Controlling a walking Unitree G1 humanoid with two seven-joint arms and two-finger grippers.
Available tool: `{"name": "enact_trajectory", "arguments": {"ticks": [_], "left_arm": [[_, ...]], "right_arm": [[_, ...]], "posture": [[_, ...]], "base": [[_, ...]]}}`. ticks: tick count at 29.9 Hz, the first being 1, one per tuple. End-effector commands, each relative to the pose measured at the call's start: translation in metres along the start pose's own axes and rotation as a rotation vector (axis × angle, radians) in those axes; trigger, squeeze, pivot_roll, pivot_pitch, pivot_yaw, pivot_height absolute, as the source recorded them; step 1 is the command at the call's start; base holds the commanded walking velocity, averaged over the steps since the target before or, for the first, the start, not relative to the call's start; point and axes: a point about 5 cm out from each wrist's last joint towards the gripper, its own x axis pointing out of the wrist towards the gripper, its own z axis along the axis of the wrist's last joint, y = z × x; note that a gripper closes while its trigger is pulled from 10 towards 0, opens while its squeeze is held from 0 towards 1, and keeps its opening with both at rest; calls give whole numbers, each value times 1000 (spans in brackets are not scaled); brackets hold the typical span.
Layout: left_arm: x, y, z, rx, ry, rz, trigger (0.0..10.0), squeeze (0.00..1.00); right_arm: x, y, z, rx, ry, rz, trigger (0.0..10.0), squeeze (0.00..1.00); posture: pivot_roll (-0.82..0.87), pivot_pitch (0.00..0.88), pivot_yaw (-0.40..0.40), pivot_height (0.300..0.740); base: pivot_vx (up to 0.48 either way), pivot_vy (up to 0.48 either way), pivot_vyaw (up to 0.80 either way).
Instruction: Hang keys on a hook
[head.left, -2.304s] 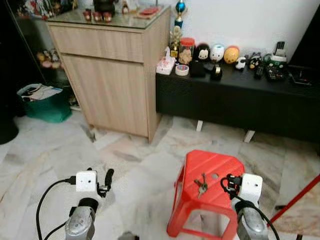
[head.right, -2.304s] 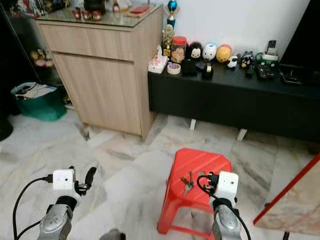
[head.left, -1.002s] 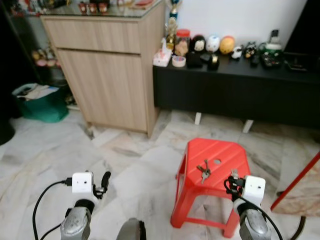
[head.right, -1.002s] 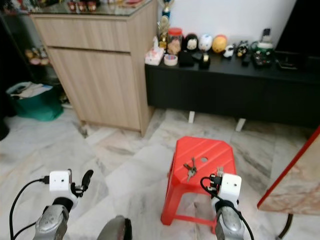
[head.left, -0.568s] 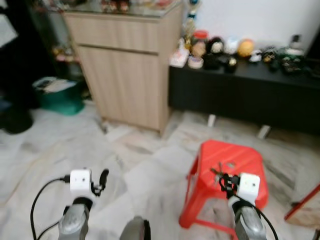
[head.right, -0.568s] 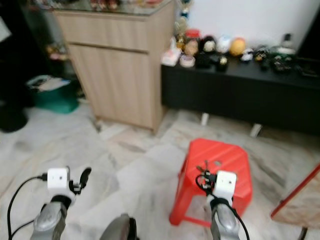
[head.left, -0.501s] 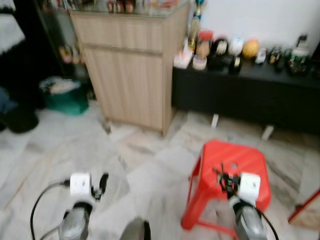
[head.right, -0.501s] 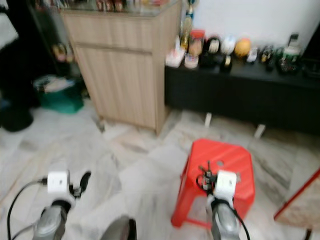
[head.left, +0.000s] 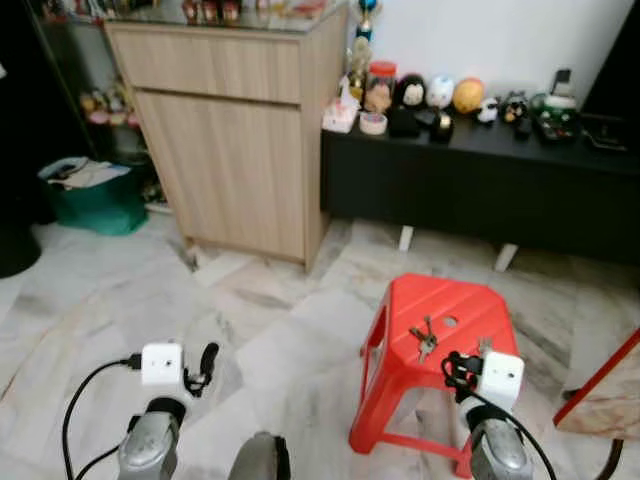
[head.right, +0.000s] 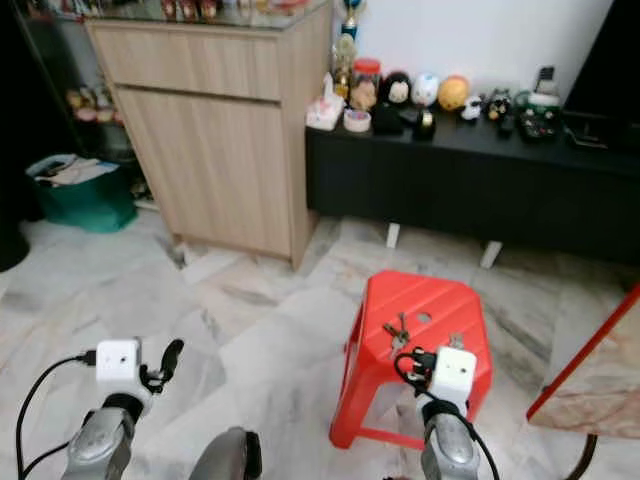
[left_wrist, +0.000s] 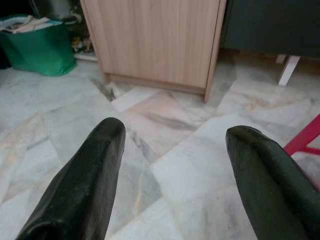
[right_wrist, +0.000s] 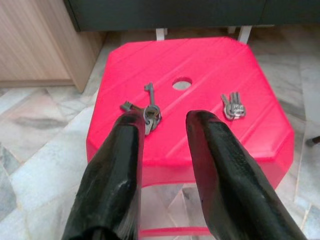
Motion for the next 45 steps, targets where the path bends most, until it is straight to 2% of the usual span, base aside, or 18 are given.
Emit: {"name": "enact_trajectory", "arguments": {"ticks": [1,11,23,27,36,45], "left_arm": [[1,1,1,3,2,3,10000,0],[0,1,-1,5,8,9,10000,0],[0,3,-1,8,11,20,10000,0],[1,5,0,9,12,23,10000,0],[1,11,1,17,13,36,10000,0],[1,11,1,17,13,36,10000,0]], "right_arm": [[1,1,-1,13,11,-6,10000,0],[1,2,1,-5,-3,-3,10000,0],[2,4,3,-49,-10,20,10000,0],[2,5,3,-46,-11,22,10000,0],[2,6,3,-27,-8,15,10000,0],[2,6,2,-28,-3,16,10000,0]], "posture": [[65,0,-4,645],[65,0,-5,645],[66,0,-9,645],[67,0,-8,645],[69,0,-8,645],[69,0,-6,645]], "base": [[0,0,-800],[0,0,-80],[247,0,53],[262,0,719],[267,0,0],[266,0,0]]}}
